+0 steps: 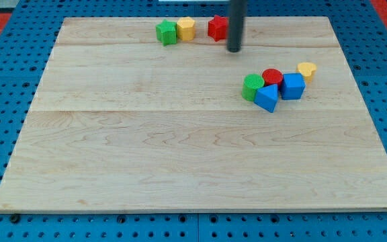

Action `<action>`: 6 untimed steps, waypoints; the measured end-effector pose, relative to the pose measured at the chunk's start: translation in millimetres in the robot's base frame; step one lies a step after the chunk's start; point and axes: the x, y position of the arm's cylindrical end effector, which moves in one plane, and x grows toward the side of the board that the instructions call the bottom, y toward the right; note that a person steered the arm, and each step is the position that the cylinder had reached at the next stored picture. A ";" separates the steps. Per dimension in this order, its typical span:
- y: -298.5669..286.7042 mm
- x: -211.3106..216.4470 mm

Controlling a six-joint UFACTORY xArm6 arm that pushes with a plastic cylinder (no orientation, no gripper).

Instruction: Move the yellow heart into the blue cube

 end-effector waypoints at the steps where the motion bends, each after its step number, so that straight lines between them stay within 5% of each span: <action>1: 114.7 3.8; 5: 62.1 117.4; 6: 65.6 112.5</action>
